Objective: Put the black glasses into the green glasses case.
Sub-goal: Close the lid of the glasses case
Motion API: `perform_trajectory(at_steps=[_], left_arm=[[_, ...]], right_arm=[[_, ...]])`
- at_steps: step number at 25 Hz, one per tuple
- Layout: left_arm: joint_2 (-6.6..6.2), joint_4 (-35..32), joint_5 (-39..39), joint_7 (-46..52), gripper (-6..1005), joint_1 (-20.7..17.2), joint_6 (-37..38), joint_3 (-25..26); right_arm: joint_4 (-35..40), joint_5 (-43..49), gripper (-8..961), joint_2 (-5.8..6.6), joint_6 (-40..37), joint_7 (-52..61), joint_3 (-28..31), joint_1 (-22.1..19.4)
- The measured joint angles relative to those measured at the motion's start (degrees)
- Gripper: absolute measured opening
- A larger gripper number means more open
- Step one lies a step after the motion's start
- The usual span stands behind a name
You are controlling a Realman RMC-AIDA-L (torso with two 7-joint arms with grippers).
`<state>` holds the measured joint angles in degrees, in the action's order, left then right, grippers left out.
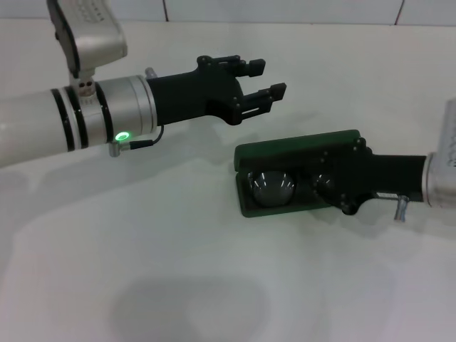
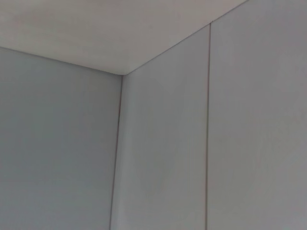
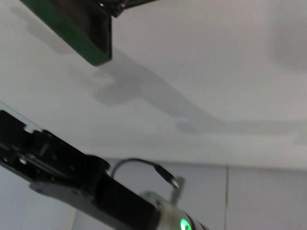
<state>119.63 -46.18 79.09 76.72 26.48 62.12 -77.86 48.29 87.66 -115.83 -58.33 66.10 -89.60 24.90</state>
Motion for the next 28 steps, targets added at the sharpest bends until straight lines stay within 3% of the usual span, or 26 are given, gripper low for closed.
perform_trajectory(at_steps=[14, 22, 28], left_arm=[[-0.08, 1.4, -0.3, -0.5, 542, 0.5, 0.0, 0.6], [-0.21, 1.4, 0.1, -0.7, 542, 0.6, 0.0, 0.6], [-0.4, 1.4, 0.1, -0.7, 543, 0.6, 0.0, 0.7]], right_arm=[[0.0, 1.6, 275, 0.03, 7.6, 2.4, -5.0, 3.2], [1.2, 2.6, 277, 0.01, 5.4, 3.6, -5.5, 2.8], [4.1, 2.3, 278, 0.26, 0.2, 3.8, -2.2, -0.2]])
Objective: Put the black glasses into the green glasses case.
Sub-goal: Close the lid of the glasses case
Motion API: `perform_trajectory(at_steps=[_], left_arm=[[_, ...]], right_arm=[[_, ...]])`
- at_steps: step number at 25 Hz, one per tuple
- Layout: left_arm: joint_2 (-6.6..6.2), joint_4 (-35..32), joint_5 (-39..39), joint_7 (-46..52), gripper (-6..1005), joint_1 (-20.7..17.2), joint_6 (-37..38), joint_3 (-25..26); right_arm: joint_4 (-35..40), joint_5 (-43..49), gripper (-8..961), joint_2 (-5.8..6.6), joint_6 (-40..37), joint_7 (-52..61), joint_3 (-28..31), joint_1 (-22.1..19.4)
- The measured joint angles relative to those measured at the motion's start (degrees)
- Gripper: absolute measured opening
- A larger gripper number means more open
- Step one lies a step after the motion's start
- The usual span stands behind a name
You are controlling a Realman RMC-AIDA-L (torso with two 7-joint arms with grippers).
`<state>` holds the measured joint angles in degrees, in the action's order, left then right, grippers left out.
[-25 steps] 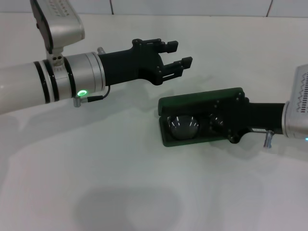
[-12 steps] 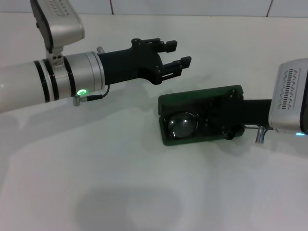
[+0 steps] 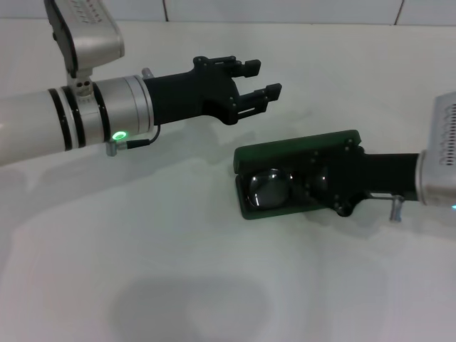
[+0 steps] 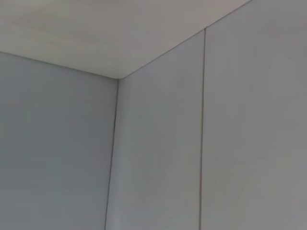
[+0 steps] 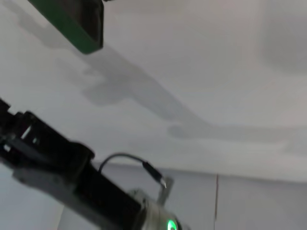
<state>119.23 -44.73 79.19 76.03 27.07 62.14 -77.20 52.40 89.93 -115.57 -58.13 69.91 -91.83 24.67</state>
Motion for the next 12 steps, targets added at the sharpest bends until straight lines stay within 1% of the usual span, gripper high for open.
perform_trajectory(at_steps=[2, 5, 8, 10, 12], left_arm=[[-0.11, 0.1, 0.0, 0.0, 543, 0.0, 0.0, 0.0], [-0.58, 1.0, 0.1, 0.6, 542, 0.8, -0.3, 0.0], [-1.28, 3.5, 1.8, 2.7, 542, 3.2, -0.5, 0.0], [-1.52, 5.2, 4.2, 5.4, 542, 5.3, -0.9, 0.0], [-1.57, 7.4, 7.5, 8.6, 542, 8.0, -1.8, 0.0]], right_arm=[[0.2, 0.0, 279, 0.0, -4.2, 0.0, 2.9, -0.8], [-0.5, 0.0, 279, 0.03, -12.7, 0.0, 9.3, -2.2], [-1.8, 0.7, 280, 0.47, -18.8, 0.0, 14.1, -2.9], [-3.6, 1.6, 281, 1.32, -22.9, 0.0, 16.2, -3.1], [-6.0, 2.1, 281, 2.43, -26.8, 0.1, 16.8, -2.8]])
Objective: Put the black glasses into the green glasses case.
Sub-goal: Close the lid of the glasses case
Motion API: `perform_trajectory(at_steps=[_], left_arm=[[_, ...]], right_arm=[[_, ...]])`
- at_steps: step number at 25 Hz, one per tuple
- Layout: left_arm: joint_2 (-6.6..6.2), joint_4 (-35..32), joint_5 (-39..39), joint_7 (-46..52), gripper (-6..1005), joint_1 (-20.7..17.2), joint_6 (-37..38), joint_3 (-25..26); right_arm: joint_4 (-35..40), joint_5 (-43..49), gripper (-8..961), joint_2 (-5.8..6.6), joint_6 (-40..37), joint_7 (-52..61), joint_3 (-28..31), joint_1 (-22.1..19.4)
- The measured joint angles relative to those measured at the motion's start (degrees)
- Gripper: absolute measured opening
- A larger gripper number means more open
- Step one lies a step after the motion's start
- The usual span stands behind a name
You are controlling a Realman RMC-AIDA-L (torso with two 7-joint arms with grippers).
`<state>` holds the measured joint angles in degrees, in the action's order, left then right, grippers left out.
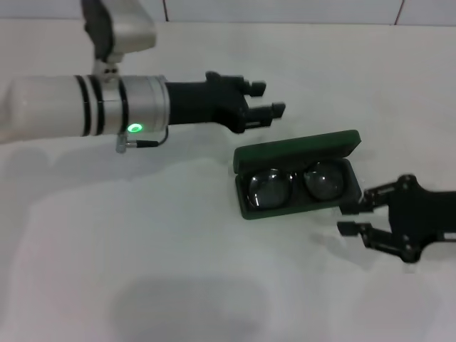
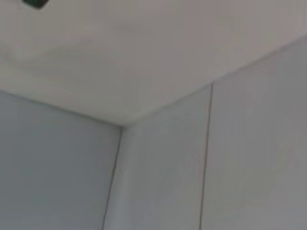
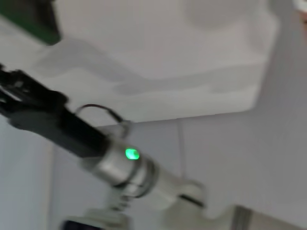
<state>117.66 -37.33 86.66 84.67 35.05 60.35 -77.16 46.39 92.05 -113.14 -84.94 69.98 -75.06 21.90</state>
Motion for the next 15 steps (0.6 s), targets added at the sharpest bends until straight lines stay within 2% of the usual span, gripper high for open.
perform_trajectory(at_steps=[3, 7, 10, 15], left_arm=[[0.31, 2.0, 4.4, 3.7, 542, 3.4, -1.1, 0.0], [1.38, 2.6, 9.4, 7.8, 543, 6.1, -1.5, 0.0], [1.9, 2.7, 11.1, 8.7, 543, 7.1, -1.7, -0.3], [2.02, 2.7, 11.3, 9.7, 543, 7.5, -2.0, -0.5]], right_arm=[[-2.3, 0.1, 282, 0.74, -2.3, 0.1, 0.3, 0.2], [-2.8, 1.3, 283, 0.26, -2.0, 0.3, 0.5, -0.1], [-2.9, 3.5, 401, -0.31, -1.8, 0.3, 0.5, -0.1], [-3.4, 4.2, 574, -0.6, -1.7, 0.1, 0.6, 0.0]])
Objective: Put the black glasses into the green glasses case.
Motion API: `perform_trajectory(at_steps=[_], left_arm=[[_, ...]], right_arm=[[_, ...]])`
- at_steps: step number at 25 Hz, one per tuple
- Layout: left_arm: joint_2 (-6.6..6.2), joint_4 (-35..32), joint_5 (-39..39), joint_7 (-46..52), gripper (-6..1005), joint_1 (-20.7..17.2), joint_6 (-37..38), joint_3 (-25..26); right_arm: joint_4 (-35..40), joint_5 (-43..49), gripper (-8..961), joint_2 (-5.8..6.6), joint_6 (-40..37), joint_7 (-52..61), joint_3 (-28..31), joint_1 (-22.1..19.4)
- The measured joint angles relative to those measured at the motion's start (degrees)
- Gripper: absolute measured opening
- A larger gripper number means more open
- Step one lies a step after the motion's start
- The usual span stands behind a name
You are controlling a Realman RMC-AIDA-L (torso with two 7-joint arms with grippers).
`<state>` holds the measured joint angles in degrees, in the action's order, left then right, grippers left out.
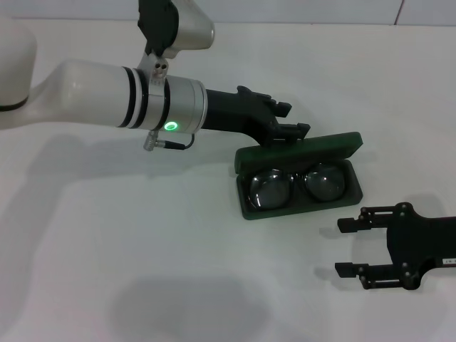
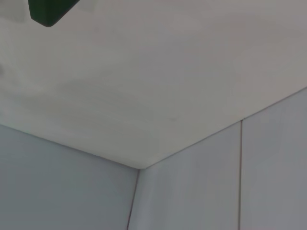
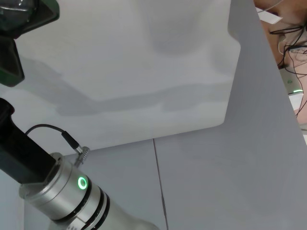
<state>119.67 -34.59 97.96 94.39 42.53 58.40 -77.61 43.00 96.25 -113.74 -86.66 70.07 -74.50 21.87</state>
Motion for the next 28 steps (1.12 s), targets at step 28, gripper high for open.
perform_trajectory(at_steps=[28], left_arm=[[-0.49, -6.6, -13.5, -23.4, 532, -13.6, 24.7, 1.8]], right_arm=[[0.3, 0.4, 657, -0.53, -6.7, -4.1, 8.0, -1.6]])
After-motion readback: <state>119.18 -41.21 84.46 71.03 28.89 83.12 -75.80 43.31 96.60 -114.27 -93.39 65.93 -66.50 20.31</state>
